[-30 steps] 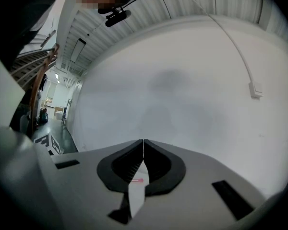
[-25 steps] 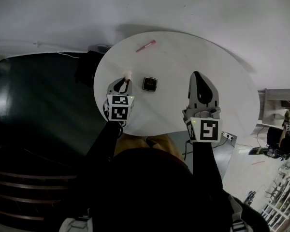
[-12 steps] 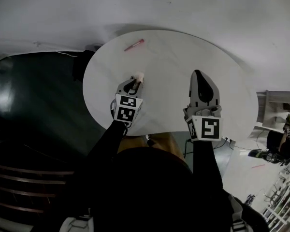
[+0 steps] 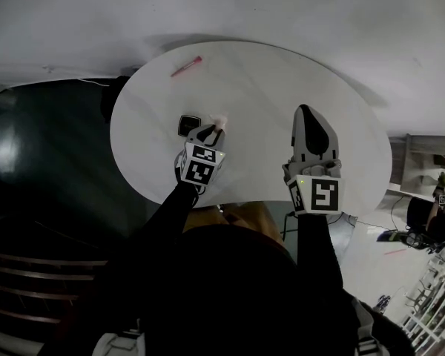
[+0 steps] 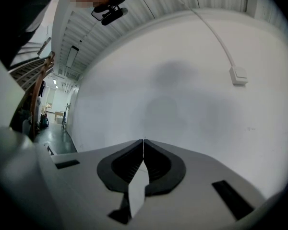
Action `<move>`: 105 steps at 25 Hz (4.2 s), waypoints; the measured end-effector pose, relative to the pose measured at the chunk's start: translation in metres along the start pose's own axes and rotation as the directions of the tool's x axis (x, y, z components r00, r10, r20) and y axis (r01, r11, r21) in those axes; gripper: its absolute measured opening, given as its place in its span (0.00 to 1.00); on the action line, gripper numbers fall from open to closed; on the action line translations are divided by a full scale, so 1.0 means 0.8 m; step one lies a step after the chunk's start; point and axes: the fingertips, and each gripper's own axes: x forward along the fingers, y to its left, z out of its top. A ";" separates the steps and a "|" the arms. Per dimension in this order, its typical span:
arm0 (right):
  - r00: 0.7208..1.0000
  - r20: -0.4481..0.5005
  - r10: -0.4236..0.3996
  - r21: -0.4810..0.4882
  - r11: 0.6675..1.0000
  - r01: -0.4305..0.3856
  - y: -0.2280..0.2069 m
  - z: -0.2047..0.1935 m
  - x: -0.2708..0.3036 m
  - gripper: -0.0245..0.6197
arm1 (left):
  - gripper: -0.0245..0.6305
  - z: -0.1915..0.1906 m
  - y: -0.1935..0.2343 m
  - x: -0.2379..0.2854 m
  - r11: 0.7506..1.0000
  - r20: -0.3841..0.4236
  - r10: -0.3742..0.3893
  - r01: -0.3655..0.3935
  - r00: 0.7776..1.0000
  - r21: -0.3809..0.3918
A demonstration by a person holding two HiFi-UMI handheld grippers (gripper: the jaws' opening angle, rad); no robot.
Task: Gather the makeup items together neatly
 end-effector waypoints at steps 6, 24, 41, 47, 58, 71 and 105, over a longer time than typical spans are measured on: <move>1.000 -0.008 0.009 -0.004 1.000 -0.009 -0.018 -0.007 -0.009 0.08 | 0.19 -0.024 -0.019 0.026 0.999 -0.086 -0.049 0.049 0.995 -0.003; 0.993 0.062 0.105 0.028 0.994 -0.107 -0.003 0.009 0.021 0.08 | 0.36 -0.040 0.004 -0.006 1.000 -0.089 0.024 -0.024 0.996 0.000; 0.973 0.184 0.140 0.062 0.986 -0.154 0.003 0.051 0.024 0.08 | 0.36 0.092 -0.014 -0.112 0.997 0.255 0.070 -0.071 0.964 -0.004; 0.965 0.202 0.168 0.054 0.982 -0.183 0.022 0.061 0.029 0.08 | 0.36 0.153 -0.020 -0.181 0.992 0.442 0.081 -0.116 0.893 0.053; 0.960 0.200 0.194 0.046 0.977 -0.207 0.058 0.080 0.045 0.08 | 0.36 0.196 -0.023 -0.242 0.972 0.561 0.044 -0.166 0.827 0.168; 0.980 0.175 0.091 0.067 0.992 -0.104 0.095 0.083 0.076 0.08 | 0.36 0.203 0.059 -0.236 0.967 0.541 -0.010 -0.130 0.841 0.219; 0.941 -0.105 -0.321 0.024 0.945 0.325 0.076 0.029 -0.023 0.08 | 0.30 0.094 0.256 0.099 0.927 -0.022 -0.103 0.104 0.994 0.361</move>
